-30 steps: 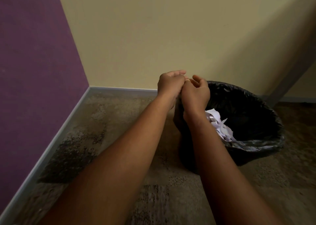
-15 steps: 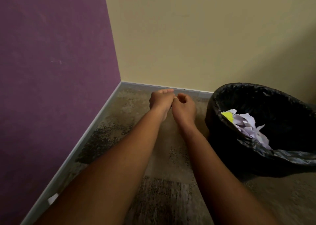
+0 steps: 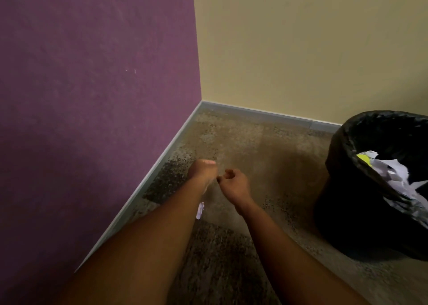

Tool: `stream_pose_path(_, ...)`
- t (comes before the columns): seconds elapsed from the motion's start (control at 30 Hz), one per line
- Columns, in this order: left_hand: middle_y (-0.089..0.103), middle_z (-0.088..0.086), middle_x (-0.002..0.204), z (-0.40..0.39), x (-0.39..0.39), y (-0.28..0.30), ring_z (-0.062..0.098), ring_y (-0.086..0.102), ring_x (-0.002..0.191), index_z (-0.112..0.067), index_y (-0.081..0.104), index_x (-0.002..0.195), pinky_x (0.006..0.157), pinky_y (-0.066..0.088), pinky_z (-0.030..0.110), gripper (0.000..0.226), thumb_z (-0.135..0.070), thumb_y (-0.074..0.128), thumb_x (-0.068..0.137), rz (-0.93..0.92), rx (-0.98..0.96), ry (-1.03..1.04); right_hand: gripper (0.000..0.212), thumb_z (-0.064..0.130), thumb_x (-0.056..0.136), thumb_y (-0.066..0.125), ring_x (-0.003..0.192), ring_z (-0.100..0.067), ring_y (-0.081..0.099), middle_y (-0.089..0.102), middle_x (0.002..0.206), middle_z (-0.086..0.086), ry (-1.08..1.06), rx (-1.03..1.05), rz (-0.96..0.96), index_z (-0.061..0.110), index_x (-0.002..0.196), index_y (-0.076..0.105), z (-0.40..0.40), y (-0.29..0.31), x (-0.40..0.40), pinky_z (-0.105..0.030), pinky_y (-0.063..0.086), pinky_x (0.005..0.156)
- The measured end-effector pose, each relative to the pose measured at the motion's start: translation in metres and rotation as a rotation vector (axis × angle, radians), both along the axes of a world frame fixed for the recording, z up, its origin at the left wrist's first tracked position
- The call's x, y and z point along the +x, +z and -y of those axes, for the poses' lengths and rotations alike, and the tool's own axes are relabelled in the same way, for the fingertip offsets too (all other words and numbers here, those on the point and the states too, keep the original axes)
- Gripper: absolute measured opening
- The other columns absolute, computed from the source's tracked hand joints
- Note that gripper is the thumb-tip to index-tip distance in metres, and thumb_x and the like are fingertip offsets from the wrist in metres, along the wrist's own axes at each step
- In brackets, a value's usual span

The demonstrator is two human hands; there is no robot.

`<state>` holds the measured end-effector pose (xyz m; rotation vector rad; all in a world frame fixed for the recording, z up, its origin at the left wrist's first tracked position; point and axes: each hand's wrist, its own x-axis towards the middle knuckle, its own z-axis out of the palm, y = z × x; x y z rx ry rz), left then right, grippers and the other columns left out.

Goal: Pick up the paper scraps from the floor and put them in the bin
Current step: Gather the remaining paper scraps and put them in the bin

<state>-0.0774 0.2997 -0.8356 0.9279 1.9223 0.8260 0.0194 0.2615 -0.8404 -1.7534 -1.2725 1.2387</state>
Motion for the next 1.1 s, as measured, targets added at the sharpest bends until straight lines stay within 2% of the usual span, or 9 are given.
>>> stream_pose_path(0.07, 0.071, 0.007, 0.101, 0.010, -0.013, -0.010, 0.025, 0.066, 0.092, -0.019, 0.070, 0.087, 0.084, 0.054, 0.029, 0.013, -0.019, 0.057, 0.089, -0.098, -0.041, -0.046, 0.045, 0.016, 0.090, 0.063, 0.103, -0.018, 0.058, 0.063, 0.125, -0.013, 0.071, -0.030, 0.034, 0.003, 0.132, 0.054, 0.003, -0.013, -0.007, -0.030, 0.045, 0.086)
stream_pose_path(0.13, 0.070, 0.009, 0.104, 0.022, -0.027, -0.020, 0.026, 0.066, 0.096, -0.017, 0.072, 0.097, 0.081, 0.051, 0.029, 0.017, -0.019, 0.057, 0.089, -0.204, -0.110, -0.093, 0.040, 0.017, 0.087, 0.065, 0.103, -0.023, 0.062, 0.065, 0.116, -0.012, 0.136, -0.047, 0.116, 0.005, 0.124, 0.059, 0.008, -0.026, -0.013, -0.033, 0.048, 0.087)
stream_pose_path(0.27, 0.063, 0.005, 0.125, 0.049, -0.056, -0.037, 0.029, 0.057, 0.115, -0.026, 0.069, 0.112, 0.097, 0.050, 0.036, 0.030, -0.022, 0.060, 0.084, -0.424, -0.249, -0.143, 0.028, 0.026, 0.081, 0.062, 0.098, -0.021, 0.058, 0.059, 0.101, -0.006, 0.287, -0.064, 0.279, 0.012, 0.105, 0.063, 0.016, -0.052, -0.027, -0.032, 0.047, 0.083)
stream_pose_path(0.37, 0.051, 0.007, 0.136, 0.064, -0.074, -0.047, 0.030, 0.044, 0.127, -0.029, 0.066, 0.118, 0.105, 0.042, 0.042, 0.036, -0.025, 0.060, 0.083, -0.582, -0.318, -0.147, 0.041, 0.039, 0.081, 0.064, 0.112, -0.028, 0.055, 0.054, 0.115, -0.008, 0.418, -0.046, 0.405, 0.012, 0.111, 0.059, 0.028, -0.067, -0.037, -0.026, 0.038, 0.078)
stream_pose_path(0.5, 0.040, 0.010, 0.145, 0.076, -0.092, -0.055, 0.031, 0.037, 0.134, -0.027, 0.058, 0.129, 0.109, 0.036, 0.043, 0.044, -0.032, 0.060, 0.086, -0.634, -0.381, -0.165, 0.058, 0.038, 0.080, 0.069, 0.121, -0.030, 0.045, 0.046, 0.127, -0.010, 0.510, -0.053, 0.426, 0.014, 0.130, 0.052, 0.038, -0.072, -0.050, -0.035, 0.046, 0.098)
stream_pose_path(0.63, 0.040, 0.009, 0.149, 0.092, -0.112, -0.070, 0.030, 0.038, 0.136, -0.020, 0.048, 0.142, 0.109, 0.036, 0.048, 0.058, -0.040, 0.052, 0.088, -0.747, -0.481, -0.214, 0.060, 0.040, 0.086, 0.064, 0.126, -0.032, 0.040, 0.040, 0.136, -0.012, 0.561, 0.007, 0.488, 0.013, 0.137, 0.047, 0.045, -0.081, -0.065, -0.037, 0.040, 0.102)
stream_pose_path(0.8, 0.014, 0.010, 0.162, 0.118, -0.143, -0.086, 0.034, 0.016, 0.148, -0.020, 0.016, 0.155, 0.118, 0.020, 0.054, 0.083, -0.037, 0.060, 0.087, -0.683, -0.562, -0.249, 0.049, 0.047, 0.088, 0.057, 0.121, -0.032, 0.042, 0.044, 0.131, -0.012, 0.616, 0.109, 0.542, 0.013, 0.123, 0.054, 0.050, -0.086, -0.084, -0.038, 0.037, 0.100)
stream_pose_path(0.93, 0.011, 0.013, 0.161, 0.143, -0.159, -0.097, 0.036, 0.015, 0.147, -0.024, 0.015, 0.154, 0.117, 0.025, 0.053, 0.079, -0.041, 0.057, 0.090, -0.678, -0.473, -0.222, 0.037, 0.040, 0.087, 0.064, 0.105, -0.034, 0.055, 0.060, 0.108, -0.015, 0.596, 0.320, 0.512, 0.006, 0.100, 0.065, 0.055, -0.096, -0.101, -0.041, 0.044, 0.097)
stream_pose_path(1.1, 0.019, 0.009, 0.158, 0.159, -0.169, -0.111, 0.034, 0.028, 0.142, -0.026, 0.025, 0.153, 0.111, 0.036, 0.048, 0.074, -0.039, 0.061, 0.089, -0.620, -0.360, -0.063, 0.052, 0.039, 0.080, 0.067, 0.117, -0.031, 0.045, 0.049, 0.127, -0.010, 0.763, 0.279, 0.596, 0.012, 0.124, 0.057, 0.054, -0.097, -0.110, -0.035, 0.038, 0.097)
